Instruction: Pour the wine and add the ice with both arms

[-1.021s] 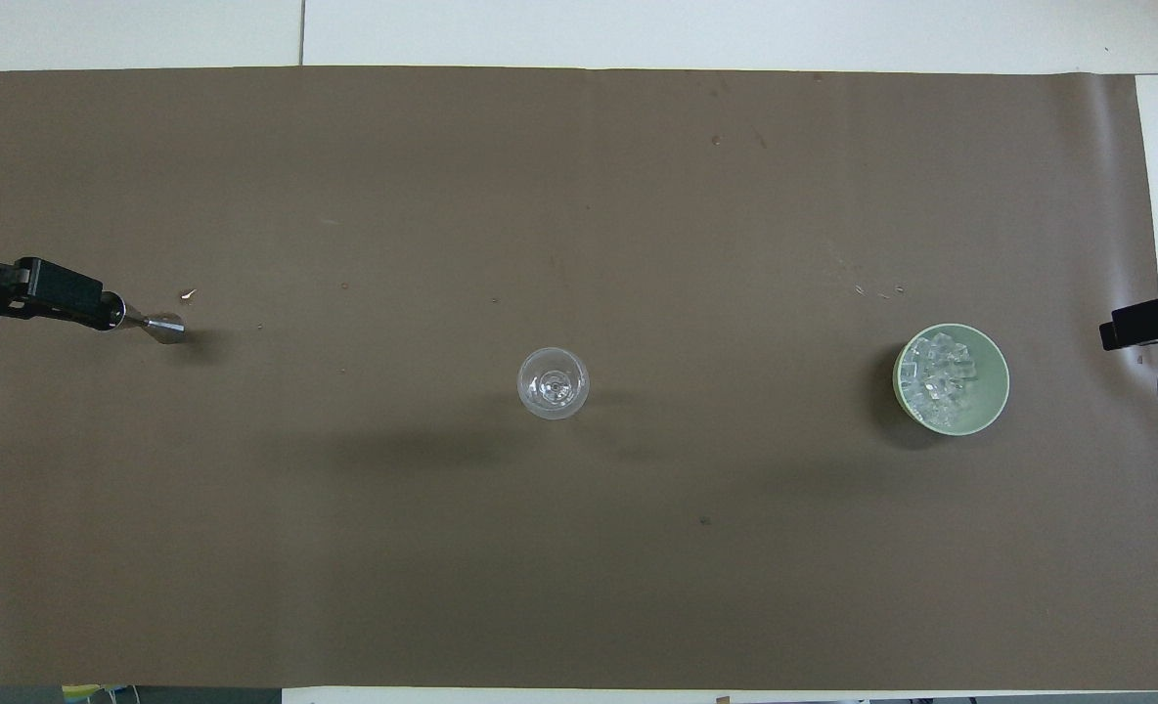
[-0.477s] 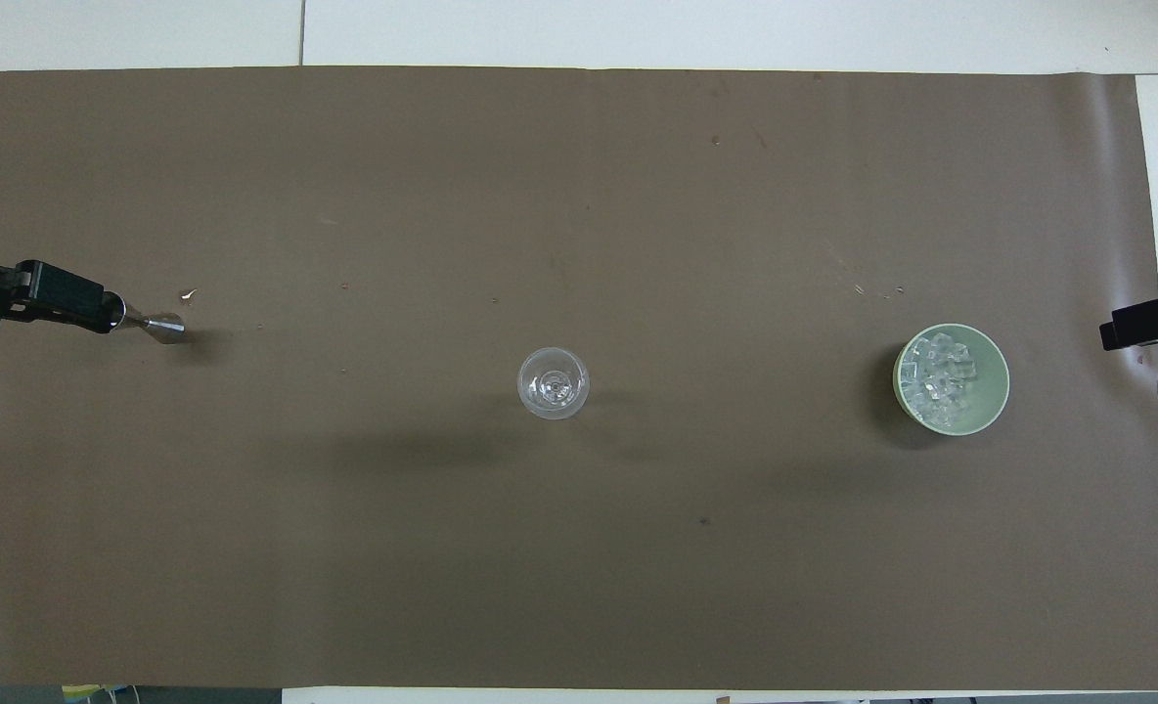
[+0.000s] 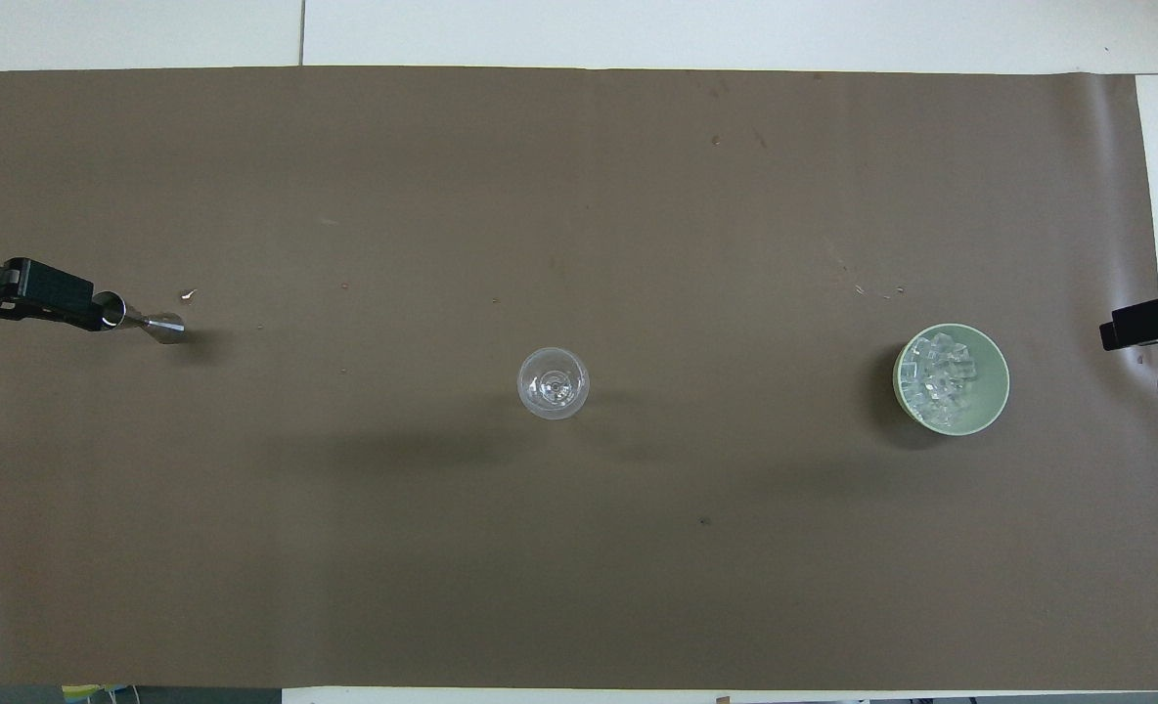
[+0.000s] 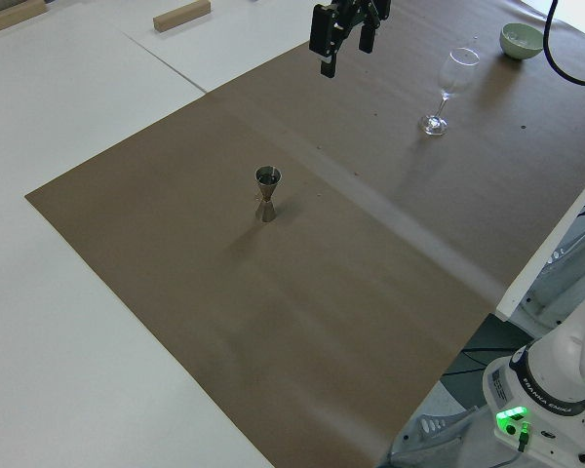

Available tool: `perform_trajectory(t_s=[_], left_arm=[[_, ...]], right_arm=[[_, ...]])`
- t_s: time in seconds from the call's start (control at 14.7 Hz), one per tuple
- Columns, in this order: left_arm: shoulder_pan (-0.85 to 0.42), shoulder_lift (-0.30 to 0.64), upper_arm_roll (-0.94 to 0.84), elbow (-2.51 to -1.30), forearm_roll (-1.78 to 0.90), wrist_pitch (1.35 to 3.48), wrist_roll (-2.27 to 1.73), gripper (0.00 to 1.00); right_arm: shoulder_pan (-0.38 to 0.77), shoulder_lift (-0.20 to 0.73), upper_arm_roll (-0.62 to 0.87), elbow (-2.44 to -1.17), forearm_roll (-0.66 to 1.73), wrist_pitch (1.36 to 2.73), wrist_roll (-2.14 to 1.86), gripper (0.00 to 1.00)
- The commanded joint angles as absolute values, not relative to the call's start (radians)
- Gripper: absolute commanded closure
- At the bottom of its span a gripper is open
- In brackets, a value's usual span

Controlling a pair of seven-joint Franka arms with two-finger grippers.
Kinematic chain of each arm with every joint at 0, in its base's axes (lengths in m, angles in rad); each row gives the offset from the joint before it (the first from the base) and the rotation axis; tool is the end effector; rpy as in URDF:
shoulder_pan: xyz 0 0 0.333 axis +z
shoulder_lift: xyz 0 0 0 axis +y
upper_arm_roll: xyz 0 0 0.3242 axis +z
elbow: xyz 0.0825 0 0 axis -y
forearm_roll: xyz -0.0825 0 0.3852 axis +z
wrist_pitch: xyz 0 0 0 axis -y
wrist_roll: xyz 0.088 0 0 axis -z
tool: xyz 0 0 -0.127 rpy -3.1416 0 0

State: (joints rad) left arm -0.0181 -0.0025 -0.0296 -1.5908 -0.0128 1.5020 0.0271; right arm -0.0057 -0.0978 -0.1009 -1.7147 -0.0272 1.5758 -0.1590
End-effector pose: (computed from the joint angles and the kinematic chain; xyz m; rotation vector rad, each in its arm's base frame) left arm 0.5443 -0.0277 0.5990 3.1246 -0.1174 -0.1352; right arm 0.5183 -0.0613 0.5976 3.1280 0.0841 -0.0681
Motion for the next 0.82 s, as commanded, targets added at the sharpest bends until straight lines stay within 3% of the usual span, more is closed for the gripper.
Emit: perform_trajectory(t_s=[0.0,0.27,0.54,0.75], left_arm=[[-0.012,0.05,-0.028,-1.53,-0.017,1.513,0.028,0.0],[-0.015,0.147,-0.028,-1.433,-0.006,1.522,0.031,0.0],[-0.015,0.325,-0.026,-1.243,-0.002,1.514,0.031,0.0],[-0.012,0.417,-0.021,-1.169,0.0,1.519,0.031,0.0]], right_arm=[[-0.011,-0.113,-0.097,-1.729,-0.031,1.586,-0.17,0.0],[-0.011,-0.113,-0.097,-1.729,-0.031,1.585,-0.17,0.0],[-0.011,-0.114,-0.097,-1.73,-0.031,1.585,-0.172,0.0],[-0.011,-0.114,-0.097,-1.73,-0.031,1.585,-0.172,0.0]])
